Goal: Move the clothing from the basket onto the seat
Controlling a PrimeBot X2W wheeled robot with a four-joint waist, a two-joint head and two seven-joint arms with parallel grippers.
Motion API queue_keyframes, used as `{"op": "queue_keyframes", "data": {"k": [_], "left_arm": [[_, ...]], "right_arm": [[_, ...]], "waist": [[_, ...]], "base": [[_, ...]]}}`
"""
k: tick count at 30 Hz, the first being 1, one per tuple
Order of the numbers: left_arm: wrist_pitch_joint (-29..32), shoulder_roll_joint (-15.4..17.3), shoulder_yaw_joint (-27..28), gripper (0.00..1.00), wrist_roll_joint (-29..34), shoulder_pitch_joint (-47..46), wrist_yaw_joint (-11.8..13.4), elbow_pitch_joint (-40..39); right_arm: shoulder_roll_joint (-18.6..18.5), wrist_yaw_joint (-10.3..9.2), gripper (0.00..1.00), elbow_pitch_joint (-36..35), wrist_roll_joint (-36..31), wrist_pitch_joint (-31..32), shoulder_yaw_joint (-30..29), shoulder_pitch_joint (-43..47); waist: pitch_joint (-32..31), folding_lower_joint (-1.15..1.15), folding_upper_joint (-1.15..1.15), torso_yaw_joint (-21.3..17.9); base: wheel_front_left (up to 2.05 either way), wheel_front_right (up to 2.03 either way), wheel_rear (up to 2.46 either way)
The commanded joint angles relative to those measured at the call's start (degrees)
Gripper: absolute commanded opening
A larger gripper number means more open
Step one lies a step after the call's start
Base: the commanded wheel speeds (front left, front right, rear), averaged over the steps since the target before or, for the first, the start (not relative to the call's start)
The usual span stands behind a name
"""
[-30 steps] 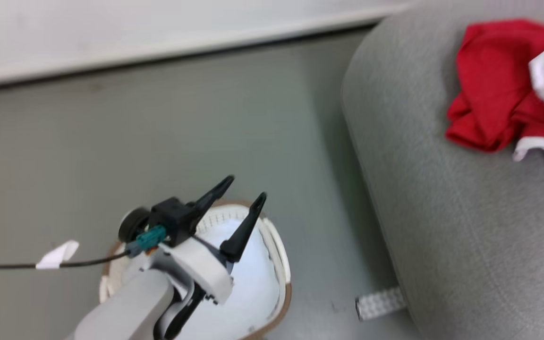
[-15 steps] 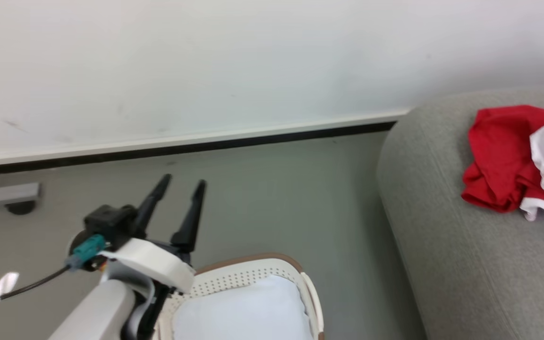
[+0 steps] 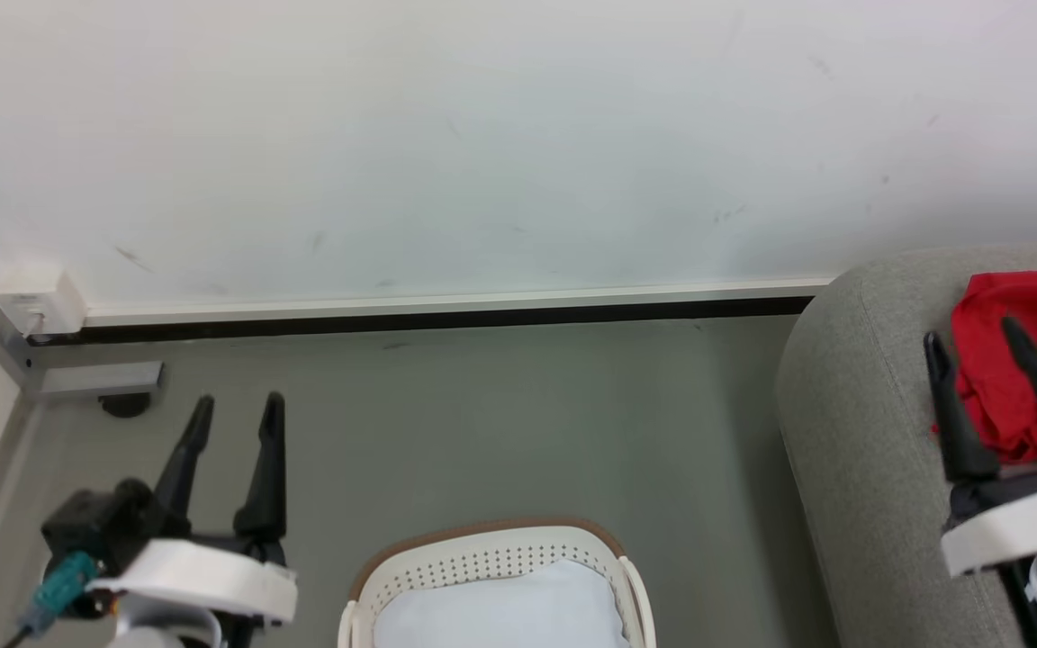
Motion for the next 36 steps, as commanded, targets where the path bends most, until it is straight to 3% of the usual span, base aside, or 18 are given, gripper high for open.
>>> {"op": "queue_keyframes", "data": {"k": [1, 6, 17, 36], "left_arm": [[-0.01, -0.63, 1.07, 1.00, 1.99, 1.55, -0.55, 0.14], [-0.01, -4.01, 4.21, 1.00, 5.84, 4.59, -2.73, 1.24], [-0.01, -9.29, 10.17, 1.00, 13.76, 7.39, -6.64, 2.15], [-0.01, -11.29, 12.37, 1.00, 16.66, 6.44, -8.56, 4.09]], "right_arm": [[1.12, -0.13, 1.00, -0.12, -0.87, -1.55, -0.30, 2.35], [5.89, -0.13, 1.00, 1.29, -2.51, -6.32, -1.62, 7.94], [12.17, -0.13, 1.00, 0.26, -6.15, -8.10, -2.51, 12.95], [13.37, -0.13, 1.00, 0.84, -6.43, -8.12, -1.85, 12.56]], "waist": [[-0.07, 0.01, 0.00, 0.18], [-0.13, 0.01, 0.00, 0.63], [0.04, 0.01, 0.00, 0.34], [-0.05, 0.01, 0.00, -0.21]], "base": [[0.00, 0.00, 0.00], [0.00, 0.00, 0.00], [0.00, 0.00, 0.00], [0.00, 0.00, 0.00]]}}
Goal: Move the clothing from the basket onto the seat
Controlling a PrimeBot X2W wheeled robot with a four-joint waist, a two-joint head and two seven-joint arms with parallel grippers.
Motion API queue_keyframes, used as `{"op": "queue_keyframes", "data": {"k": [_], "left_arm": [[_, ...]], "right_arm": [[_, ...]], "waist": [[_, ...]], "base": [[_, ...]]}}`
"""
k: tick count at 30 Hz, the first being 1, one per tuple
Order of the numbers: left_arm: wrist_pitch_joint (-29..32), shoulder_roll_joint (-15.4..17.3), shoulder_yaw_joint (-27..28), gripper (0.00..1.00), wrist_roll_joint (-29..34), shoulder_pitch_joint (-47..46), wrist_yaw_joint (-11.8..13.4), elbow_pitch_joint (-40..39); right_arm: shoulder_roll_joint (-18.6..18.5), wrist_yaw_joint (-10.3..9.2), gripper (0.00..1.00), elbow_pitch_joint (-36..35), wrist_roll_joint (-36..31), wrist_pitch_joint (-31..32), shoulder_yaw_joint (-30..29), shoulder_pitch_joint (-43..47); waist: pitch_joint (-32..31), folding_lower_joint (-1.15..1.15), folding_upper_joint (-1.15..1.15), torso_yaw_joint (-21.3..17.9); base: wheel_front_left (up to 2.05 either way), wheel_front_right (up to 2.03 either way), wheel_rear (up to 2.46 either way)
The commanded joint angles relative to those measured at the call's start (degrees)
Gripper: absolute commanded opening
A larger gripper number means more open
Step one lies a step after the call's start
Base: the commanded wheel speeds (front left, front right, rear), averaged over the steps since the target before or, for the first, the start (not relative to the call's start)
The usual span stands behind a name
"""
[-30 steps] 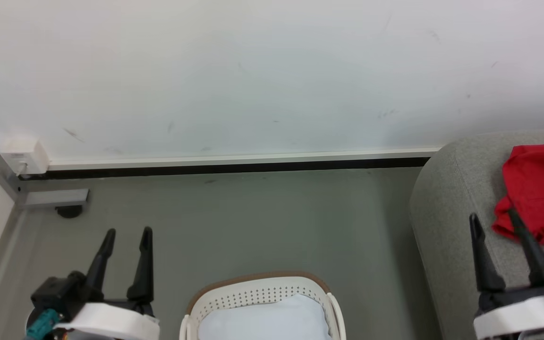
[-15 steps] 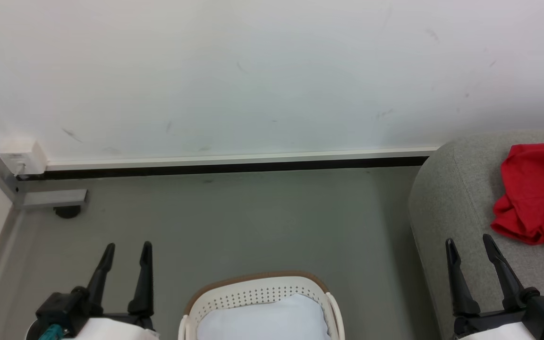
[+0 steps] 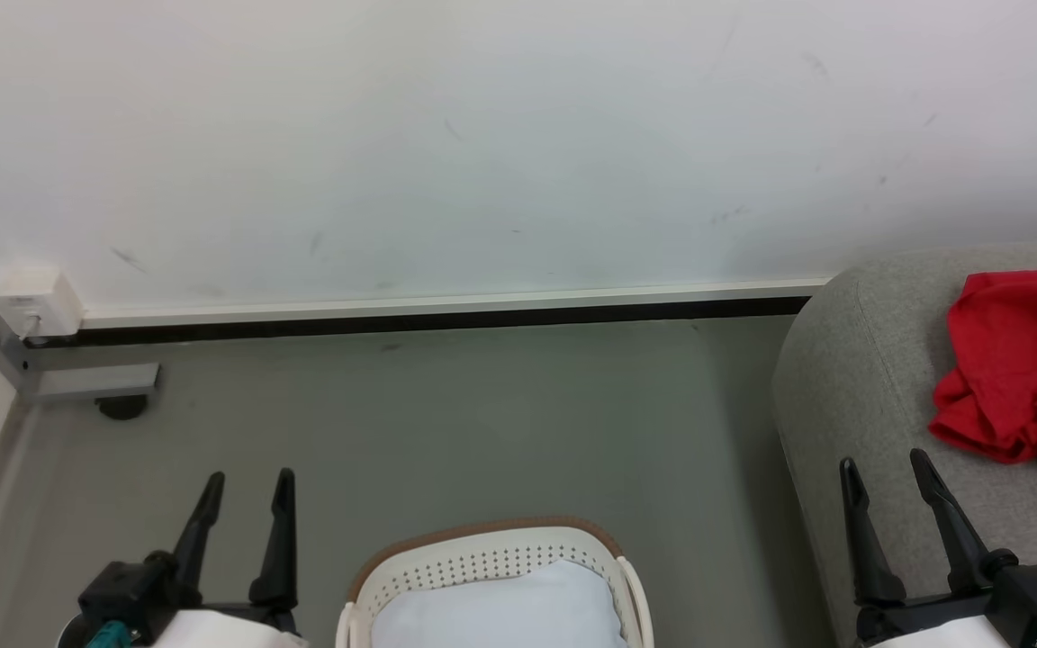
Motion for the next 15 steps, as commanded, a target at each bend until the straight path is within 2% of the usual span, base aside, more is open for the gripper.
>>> {"op": "queue_keyframes", "data": {"k": [1, 3, 4, 8, 15], "left_arm": [[-0.01, 0.10, 0.02, 1.00, 0.34, -0.26, -0.18, 0.15], [-0.01, 0.08, -0.13, 1.00, 0.23, -0.39, -0.23, 0.59], [0.00, -0.03, -0.18, 0.00, 0.00, -0.16, -0.03, 0.60], [0.42, -0.51, -0.21, 0.00, -0.94, 0.61, 0.01, 2.46], [2.68, -0.64, 0.56, 0.00, -8.71, 0.17, -0.01, 2.57]], "right_arm": [[0.07, -0.13, 1.00, 0.14, -0.04, -0.18, 0.04, 0.20], [0.12, -0.13, 1.00, 0.30, 0.02, -0.18, 0.12, 0.19], [0.04, 0.00, 0.00, 0.22, 0.03, 0.00, 0.09, 0.02], [0.11, 0.01, 0.00, 1.62, 1.07, 0.23, 0.25, 0.91], [-0.37, 0.00, 0.00, 1.87, 9.35, 1.87, -0.25, 0.58]], "waist": [[0.02, 0.00, 0.00, 0.03], [0.06, 0.00, 0.00, 0.10], [0.06, 0.00, 0.00, 0.09], [0.07, 0.00, 0.00, 0.11], [0.06, 0.00, 0.00, 0.37]], "base": [[0.00, 0.00, 0.00], [0.00, 0.00, 0.00], [0.00, 0.00, 0.00], [0.00, 0.00, 0.00], [0.00, 0.00, 0.00]]}}
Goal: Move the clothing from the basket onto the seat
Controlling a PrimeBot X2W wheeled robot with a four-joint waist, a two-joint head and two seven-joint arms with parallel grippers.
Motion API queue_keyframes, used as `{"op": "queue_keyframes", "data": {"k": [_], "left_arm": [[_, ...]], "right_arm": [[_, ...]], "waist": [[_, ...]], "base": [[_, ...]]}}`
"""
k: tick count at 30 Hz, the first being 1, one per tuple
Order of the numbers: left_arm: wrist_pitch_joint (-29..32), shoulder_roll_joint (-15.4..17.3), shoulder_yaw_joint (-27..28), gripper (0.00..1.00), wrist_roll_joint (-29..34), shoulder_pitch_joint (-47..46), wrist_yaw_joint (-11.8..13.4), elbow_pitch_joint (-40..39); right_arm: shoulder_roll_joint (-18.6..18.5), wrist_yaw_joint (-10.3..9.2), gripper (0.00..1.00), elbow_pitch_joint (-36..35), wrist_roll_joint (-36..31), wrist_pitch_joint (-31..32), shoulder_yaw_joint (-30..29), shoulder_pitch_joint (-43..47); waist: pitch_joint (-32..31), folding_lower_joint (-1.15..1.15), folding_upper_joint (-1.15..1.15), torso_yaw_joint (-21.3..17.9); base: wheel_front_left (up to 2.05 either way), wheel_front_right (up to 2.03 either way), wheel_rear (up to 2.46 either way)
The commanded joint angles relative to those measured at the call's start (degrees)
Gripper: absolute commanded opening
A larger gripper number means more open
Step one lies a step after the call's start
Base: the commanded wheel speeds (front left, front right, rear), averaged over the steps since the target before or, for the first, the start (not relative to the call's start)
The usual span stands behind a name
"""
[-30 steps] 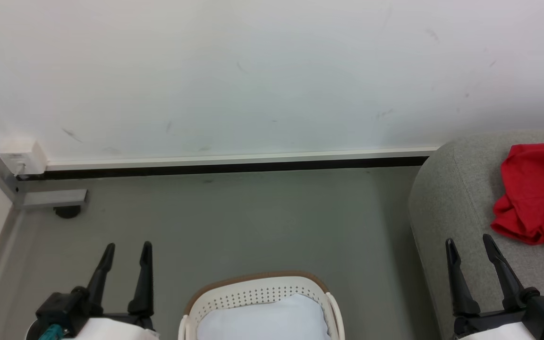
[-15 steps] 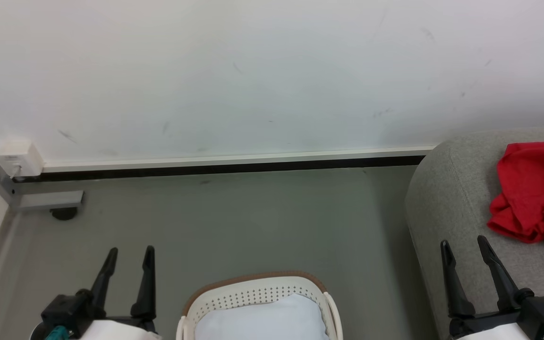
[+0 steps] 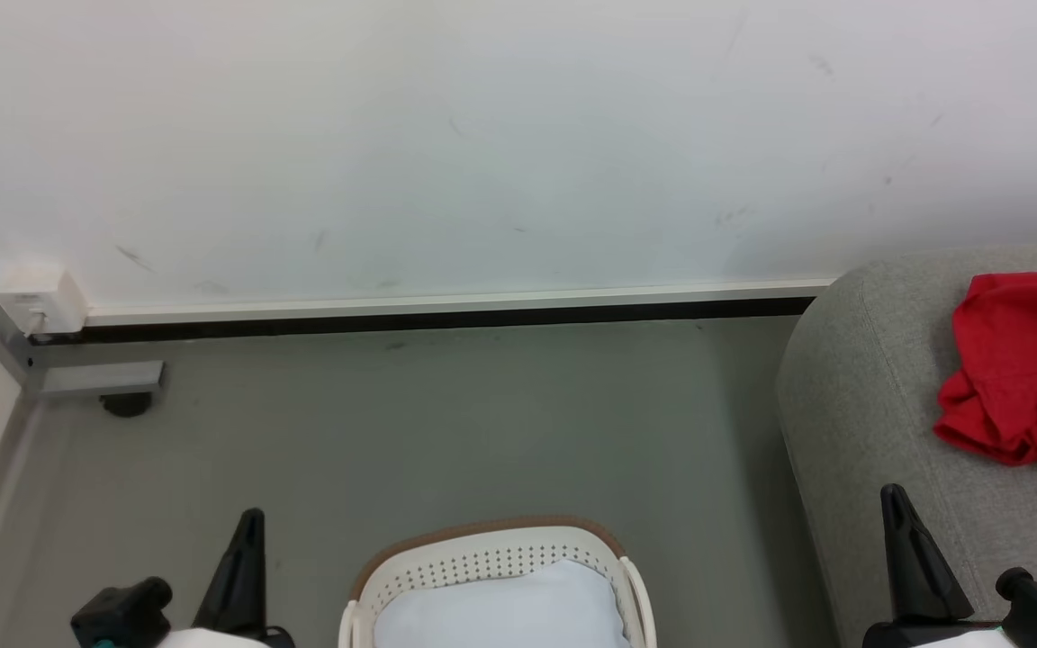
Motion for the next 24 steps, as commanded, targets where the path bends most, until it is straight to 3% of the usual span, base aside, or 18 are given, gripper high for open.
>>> {"op": "queue_keyframes", "data": {"k": [1, 24], "left_arm": [[0.40, 0.16, 0.39, 0.00, -2.34, -1.18, -0.02, -0.88], [5.85, -0.21, 1.81, 0.00, -23.57, -1.85, -0.09, -1.25]], "right_arm": [[-0.46, -0.01, 0.00, -0.59, 2.40, 0.40, -0.29, -1.05], [-1.37, -0.03, 0.00, 0.32, 24.29, 5.08, -1.92, -2.23]], "waist": [[0.00, 0.00, 0.00, 0.04], [-0.02, 0.00, 0.00, 0.89]], "base": [[0.00, 0.00, 0.00], [0.00, 0.00, 0.00]]}}
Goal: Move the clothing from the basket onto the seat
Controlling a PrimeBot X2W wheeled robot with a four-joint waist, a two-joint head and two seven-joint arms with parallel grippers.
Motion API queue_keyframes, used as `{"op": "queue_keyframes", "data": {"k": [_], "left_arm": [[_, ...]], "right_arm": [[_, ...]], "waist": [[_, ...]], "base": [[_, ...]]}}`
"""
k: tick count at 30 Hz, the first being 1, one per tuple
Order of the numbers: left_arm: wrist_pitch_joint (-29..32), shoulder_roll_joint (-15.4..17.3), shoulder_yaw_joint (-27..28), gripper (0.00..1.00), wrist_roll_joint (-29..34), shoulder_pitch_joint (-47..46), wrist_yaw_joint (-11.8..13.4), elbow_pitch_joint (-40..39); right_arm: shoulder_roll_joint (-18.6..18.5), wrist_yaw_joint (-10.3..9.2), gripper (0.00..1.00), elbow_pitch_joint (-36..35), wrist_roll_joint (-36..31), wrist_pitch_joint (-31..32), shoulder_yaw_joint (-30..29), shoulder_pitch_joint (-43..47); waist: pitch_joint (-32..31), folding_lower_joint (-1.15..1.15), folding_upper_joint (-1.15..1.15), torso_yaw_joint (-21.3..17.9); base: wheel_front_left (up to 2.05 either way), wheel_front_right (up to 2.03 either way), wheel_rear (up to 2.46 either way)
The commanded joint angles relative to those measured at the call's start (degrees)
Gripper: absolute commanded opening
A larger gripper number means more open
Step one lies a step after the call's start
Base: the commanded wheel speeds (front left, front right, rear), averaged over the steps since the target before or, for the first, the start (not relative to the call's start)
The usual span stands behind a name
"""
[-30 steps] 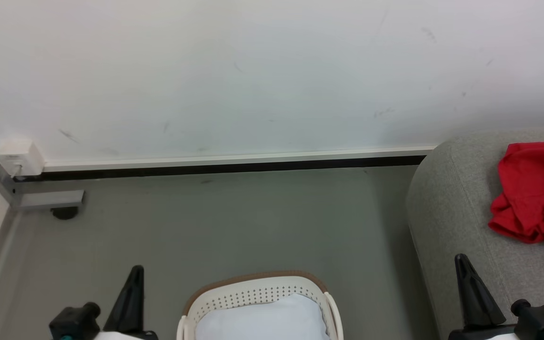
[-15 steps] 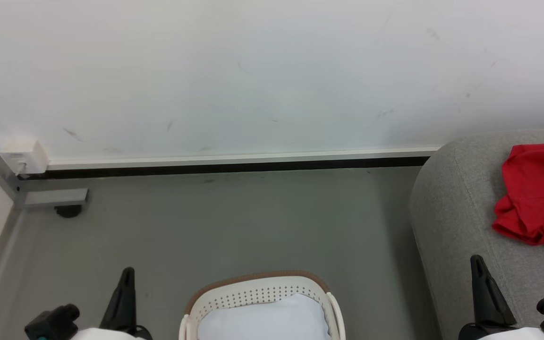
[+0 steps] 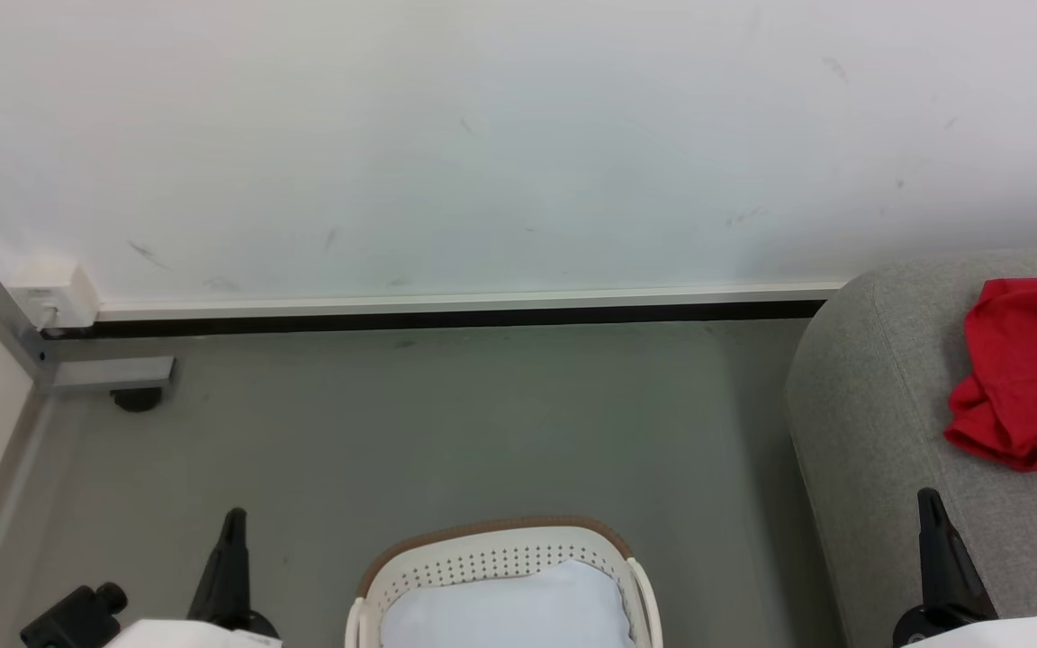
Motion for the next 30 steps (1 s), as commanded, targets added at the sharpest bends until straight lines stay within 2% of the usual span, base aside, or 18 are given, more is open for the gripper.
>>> {"op": "queue_keyframes", "data": {"k": [1, 30], "left_arm": [[0.54, 0.10, 0.42, 0.00, -2.27, -1.33, -0.09, -0.86], [5.73, -0.22, 1.96, 0.00, -21.54, -2.10, -0.17, -0.92]], "right_arm": [[-0.64, -0.04, 0.00, -0.49, 2.26, 0.31, -0.35, -1.73], [-1.01, -0.06, 0.00, 0.33, 21.71, 5.15, -2.47, -2.64]], "waist": [[0.00, 0.00, 0.00, 0.05], [-0.02, 0.00, 0.00, 1.08]], "base": [[0.00, 0.00, 0.00], [0.00, 0.00, 0.00]]}}
